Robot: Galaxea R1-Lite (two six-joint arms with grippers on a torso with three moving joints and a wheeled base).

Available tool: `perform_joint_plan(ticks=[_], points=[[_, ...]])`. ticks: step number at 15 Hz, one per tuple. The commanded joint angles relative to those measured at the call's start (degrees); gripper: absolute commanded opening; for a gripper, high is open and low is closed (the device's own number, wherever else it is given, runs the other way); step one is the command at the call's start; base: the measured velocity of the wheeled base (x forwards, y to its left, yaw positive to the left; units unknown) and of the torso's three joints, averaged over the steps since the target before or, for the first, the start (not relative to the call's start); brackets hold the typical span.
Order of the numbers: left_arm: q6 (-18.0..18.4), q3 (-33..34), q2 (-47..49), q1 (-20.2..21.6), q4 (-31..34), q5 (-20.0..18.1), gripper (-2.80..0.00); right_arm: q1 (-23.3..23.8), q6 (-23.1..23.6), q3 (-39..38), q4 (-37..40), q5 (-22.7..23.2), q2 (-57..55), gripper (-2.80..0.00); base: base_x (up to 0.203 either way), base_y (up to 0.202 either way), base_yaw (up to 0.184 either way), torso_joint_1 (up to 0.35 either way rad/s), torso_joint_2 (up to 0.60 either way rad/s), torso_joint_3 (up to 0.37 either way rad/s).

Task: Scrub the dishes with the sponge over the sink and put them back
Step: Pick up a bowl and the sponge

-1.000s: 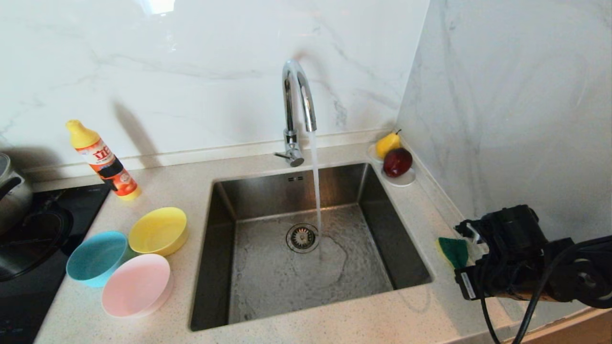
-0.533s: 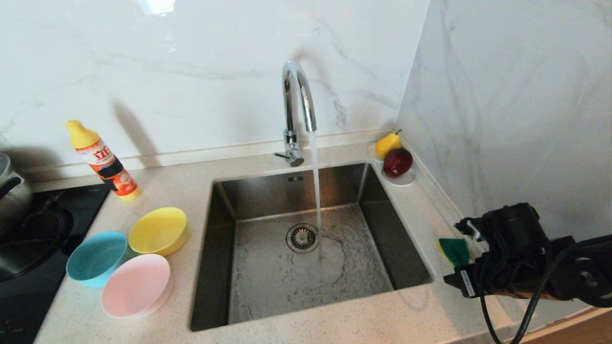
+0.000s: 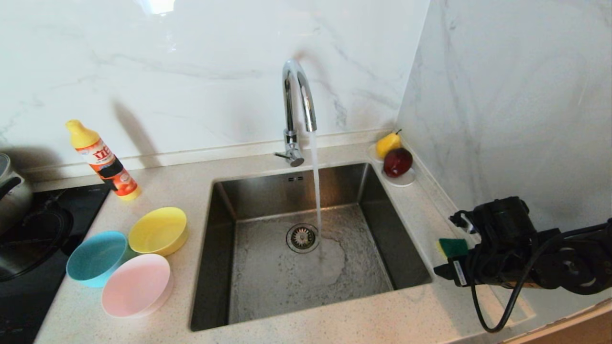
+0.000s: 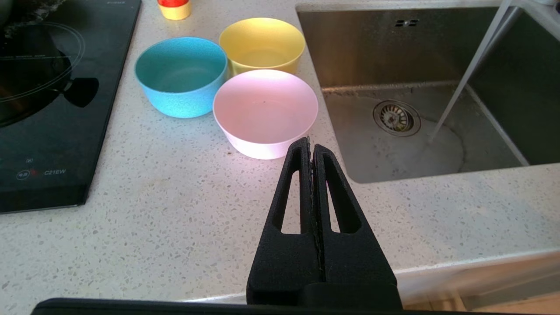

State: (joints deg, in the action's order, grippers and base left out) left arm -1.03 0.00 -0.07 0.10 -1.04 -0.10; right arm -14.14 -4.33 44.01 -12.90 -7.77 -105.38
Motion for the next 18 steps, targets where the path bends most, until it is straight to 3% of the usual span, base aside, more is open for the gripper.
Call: perform_joint_plan(ticks=[1, 4, 5, 14, 18], points=[[0.0, 0.1, 0.1, 0.1, 0.0, 0.0, -2.80, 0.0, 0.0, 0.4, 0.0, -0.1, -0.6, 0.00, 0.000, 0.000, 0.000, 0.000, 0.00, 0.000], [0.0, 0.2, 0.1, 0.1, 0.0, 0.0, -2.80, 0.1, 0.0, 0.4, -0.1, -0.1, -0.7, 0.00, 0.000, 0.000, 0.000, 0.000, 0.00, 0.000], [0.0, 0.2, 0.1, 0.1, 0.0, -0.1, -2.80, 0.3, 0.1, 0.4, -0.1, -0.1, -0.7, -2.80, 0.000, 0.000, 0.000, 0.000, 0.00, 0.000], [0.0, 0.2, 0.1, 0.1, 0.0, 0.0, -2.80, 1.4, 0.1, 0.4, -0.2, -0.1, -1.4, -2.80, 0.000, 0.000, 0.000, 0.000, 0.00, 0.000], [0.0, 0.2, 0.1, 0.1, 0.0, 0.0, -2.80, 1.2, 0.4, 0.9, 1.1, -0.1, 3.3, -2.80, 0.000, 0.000, 0.000, 0.000, 0.00, 0.000]])
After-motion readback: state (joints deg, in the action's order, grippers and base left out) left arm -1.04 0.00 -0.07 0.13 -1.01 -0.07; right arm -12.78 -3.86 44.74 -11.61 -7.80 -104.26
